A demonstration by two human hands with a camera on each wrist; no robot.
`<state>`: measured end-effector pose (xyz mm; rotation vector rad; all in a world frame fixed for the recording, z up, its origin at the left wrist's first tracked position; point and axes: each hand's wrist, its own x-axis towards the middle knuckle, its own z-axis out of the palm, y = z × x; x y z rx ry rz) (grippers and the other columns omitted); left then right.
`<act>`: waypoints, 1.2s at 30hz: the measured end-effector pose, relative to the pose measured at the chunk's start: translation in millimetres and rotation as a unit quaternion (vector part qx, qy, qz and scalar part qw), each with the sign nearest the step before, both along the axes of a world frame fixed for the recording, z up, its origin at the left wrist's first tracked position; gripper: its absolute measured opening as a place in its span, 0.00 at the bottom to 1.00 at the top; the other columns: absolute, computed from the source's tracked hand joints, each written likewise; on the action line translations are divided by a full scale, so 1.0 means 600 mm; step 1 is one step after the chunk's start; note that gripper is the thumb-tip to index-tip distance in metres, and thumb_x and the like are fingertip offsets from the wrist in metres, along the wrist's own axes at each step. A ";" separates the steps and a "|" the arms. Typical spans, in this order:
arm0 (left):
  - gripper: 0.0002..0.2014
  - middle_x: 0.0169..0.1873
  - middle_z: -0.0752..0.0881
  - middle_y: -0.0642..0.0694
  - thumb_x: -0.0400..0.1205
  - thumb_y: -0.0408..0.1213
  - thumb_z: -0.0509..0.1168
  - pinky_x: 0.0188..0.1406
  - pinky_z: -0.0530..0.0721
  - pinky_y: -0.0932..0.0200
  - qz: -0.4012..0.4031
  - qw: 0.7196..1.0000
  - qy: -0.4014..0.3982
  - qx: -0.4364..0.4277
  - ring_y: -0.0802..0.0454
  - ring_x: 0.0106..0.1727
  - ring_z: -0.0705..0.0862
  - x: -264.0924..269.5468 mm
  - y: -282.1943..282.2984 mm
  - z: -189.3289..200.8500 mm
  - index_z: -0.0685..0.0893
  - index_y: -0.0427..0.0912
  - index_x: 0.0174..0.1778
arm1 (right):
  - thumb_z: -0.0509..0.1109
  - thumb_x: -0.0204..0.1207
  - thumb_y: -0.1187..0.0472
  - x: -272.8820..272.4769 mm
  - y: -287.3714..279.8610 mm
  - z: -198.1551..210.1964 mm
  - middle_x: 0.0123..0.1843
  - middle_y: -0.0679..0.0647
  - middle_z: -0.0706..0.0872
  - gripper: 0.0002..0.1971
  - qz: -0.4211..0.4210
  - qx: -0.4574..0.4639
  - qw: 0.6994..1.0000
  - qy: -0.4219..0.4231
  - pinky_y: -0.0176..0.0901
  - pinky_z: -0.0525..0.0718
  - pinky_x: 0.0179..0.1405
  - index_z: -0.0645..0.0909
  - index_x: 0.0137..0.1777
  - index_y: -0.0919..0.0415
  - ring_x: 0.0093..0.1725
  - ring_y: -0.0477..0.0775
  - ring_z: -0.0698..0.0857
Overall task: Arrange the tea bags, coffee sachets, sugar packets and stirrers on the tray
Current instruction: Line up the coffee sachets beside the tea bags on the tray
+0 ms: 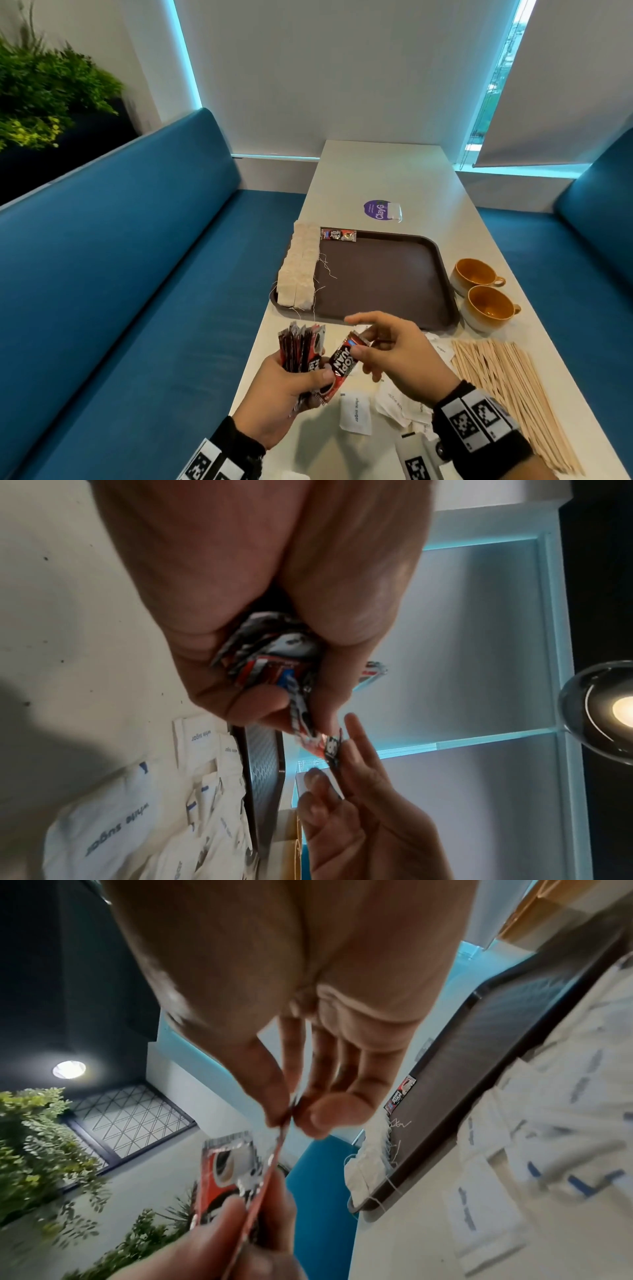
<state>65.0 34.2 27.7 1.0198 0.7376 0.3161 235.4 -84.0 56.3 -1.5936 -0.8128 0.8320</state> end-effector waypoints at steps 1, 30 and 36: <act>0.18 0.42 0.91 0.39 0.70 0.24 0.78 0.32 0.81 0.55 0.012 1.000 -0.004 -0.008 0.48 0.38 0.88 0.002 0.002 -0.001 0.86 0.33 0.55 | 0.80 0.74 0.72 0.007 0.003 0.000 0.45 0.68 0.89 0.22 0.000 -0.004 1.000 0.022 0.50 0.87 0.30 0.86 0.64 0.53 0.34 0.59 0.87; 0.12 0.45 0.90 0.24 0.82 0.18 0.60 0.38 0.90 0.33 0.044 0.973 -0.001 -0.227 0.23 0.49 0.91 0.104 0.127 -0.058 0.90 0.25 0.48 | 0.86 0.68 0.67 0.392 0.365 -0.112 0.41 0.60 0.94 0.12 -0.177 -0.128 0.976 -0.016 0.44 0.88 0.31 0.89 0.49 0.62 0.34 0.52 0.90; 0.10 0.45 0.88 0.18 0.67 0.21 0.68 0.37 0.91 0.35 0.005 0.971 0.006 -0.240 0.22 0.47 0.91 0.099 0.140 -0.057 0.91 0.22 0.42 | 0.91 0.61 0.64 0.408 0.426 -0.153 0.41 0.58 0.93 0.13 -0.228 -0.177 0.956 -0.060 0.53 0.94 0.48 0.91 0.42 0.58 0.41 0.55 0.92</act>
